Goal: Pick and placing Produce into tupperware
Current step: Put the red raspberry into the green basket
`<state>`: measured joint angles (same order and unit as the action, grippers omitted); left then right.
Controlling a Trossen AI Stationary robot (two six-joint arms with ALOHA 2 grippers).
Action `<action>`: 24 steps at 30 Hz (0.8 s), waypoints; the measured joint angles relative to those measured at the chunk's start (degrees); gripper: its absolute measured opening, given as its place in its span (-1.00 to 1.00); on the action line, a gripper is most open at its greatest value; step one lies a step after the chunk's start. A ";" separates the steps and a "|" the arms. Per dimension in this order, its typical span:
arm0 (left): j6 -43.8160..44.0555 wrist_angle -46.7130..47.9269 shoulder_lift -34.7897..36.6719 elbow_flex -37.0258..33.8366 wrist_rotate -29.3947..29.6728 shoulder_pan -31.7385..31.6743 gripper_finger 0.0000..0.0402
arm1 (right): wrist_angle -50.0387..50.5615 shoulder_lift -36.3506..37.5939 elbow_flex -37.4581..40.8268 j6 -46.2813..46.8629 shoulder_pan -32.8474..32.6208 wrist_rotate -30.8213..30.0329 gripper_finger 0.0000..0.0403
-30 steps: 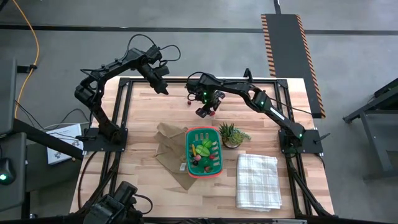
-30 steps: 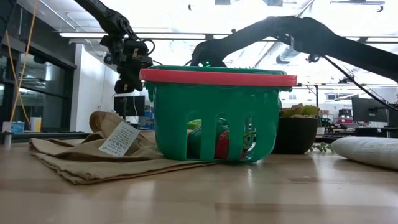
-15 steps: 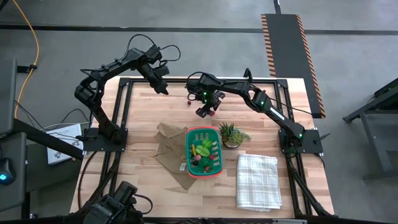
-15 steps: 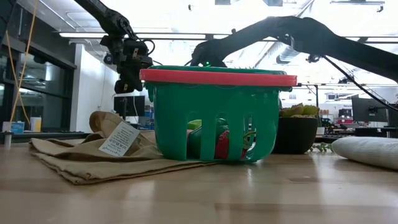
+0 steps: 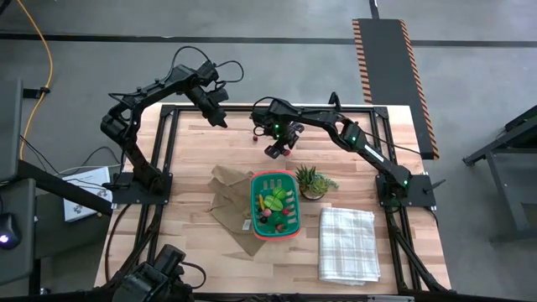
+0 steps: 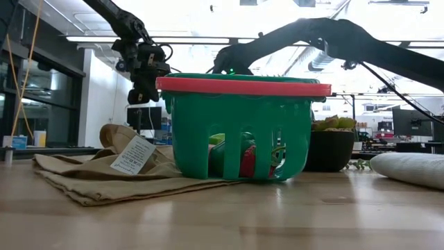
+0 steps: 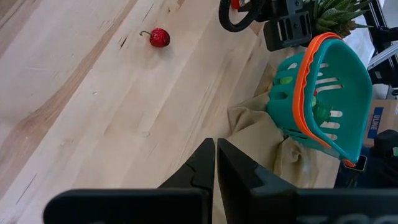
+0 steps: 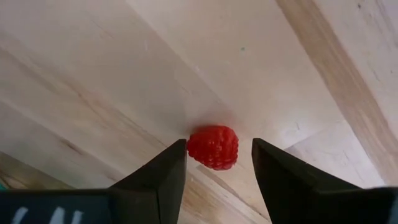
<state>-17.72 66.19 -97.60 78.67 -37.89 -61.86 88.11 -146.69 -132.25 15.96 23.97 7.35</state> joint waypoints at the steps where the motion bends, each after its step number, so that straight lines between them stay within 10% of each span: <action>1: 0.00 0.00 0.00 0.00 0.00 0.00 -0.96 | -0.04 0.00 0.00 -0.07 0.00 -0.04 -0.14; 24: 0.00 0.29 0.00 0.00 0.00 -0.01 -0.96 | -0.02 -0.02 0.00 -0.44 0.37 0.22 -0.17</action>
<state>-17.72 66.49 -97.60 78.67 -37.89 -61.87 88.09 -146.71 -132.25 15.53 24.34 7.57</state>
